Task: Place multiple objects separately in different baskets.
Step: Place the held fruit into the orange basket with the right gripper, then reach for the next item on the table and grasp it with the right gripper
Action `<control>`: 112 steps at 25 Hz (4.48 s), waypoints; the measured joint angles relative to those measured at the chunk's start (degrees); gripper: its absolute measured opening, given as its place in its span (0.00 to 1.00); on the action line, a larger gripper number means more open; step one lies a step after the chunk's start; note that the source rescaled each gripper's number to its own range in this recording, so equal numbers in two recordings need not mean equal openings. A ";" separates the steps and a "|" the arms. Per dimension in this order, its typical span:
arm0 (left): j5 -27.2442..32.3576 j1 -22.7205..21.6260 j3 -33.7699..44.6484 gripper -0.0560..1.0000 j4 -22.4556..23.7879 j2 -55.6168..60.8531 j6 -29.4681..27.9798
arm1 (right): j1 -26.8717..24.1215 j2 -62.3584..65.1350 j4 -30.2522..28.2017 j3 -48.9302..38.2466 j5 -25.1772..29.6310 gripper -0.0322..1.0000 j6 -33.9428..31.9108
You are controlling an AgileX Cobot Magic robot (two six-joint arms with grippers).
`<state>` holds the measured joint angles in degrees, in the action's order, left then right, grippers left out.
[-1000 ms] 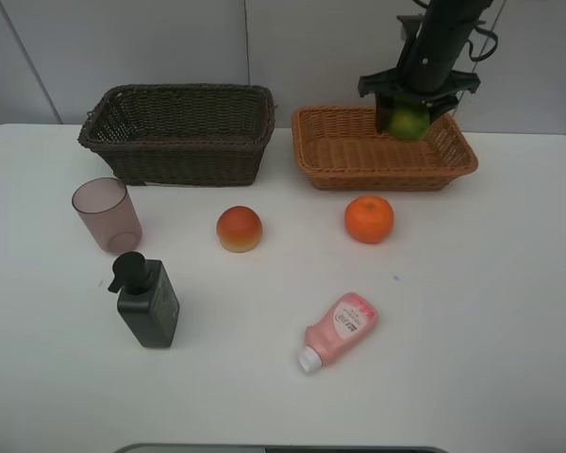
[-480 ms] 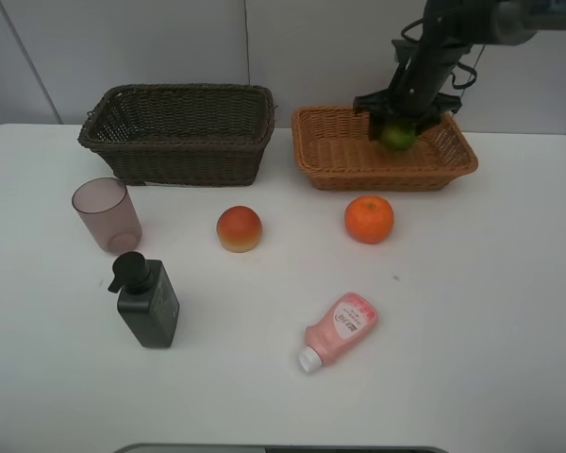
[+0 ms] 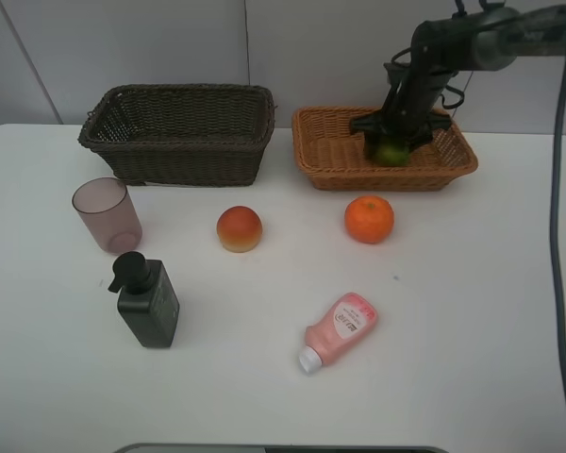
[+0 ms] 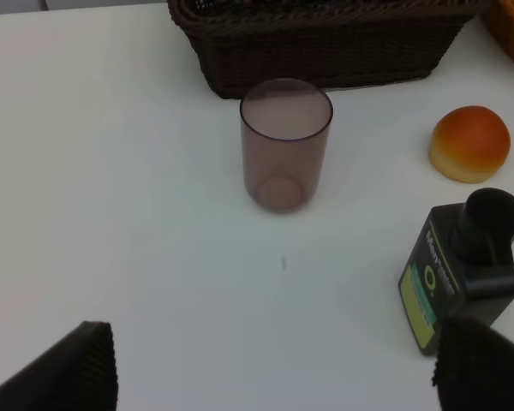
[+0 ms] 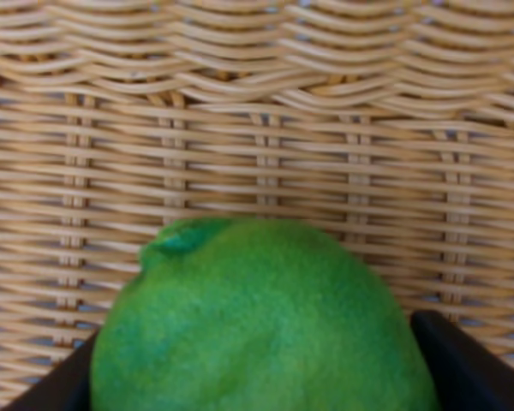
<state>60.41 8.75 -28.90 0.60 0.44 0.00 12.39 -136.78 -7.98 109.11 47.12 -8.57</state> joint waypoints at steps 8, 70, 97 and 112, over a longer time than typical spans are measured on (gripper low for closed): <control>0.00 0.00 0.00 0.96 0.00 0.00 0.00 | 0.00 0.12 -0.17 0.00 -0.22 0.91 1.30; 0.00 0.00 0.00 0.96 0.00 0.00 0.00 | 15.59 31.03 -6.04 -44.17 -8.84 1.00 -22.37; 0.00 0.00 0.00 0.96 0.00 0.00 0.00 | 13.85 21.58 -16.40 -44.17 -19.81 1.00 -36.14; 0.00 0.00 0.00 0.96 0.00 0.00 0.00 | 13.85 20.02 -16.46 -44.17 -21.48 1.00 -37.10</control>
<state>60.41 8.75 -28.90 0.60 0.44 0.00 26.23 -116.76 -24.45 64.95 25.65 -45.67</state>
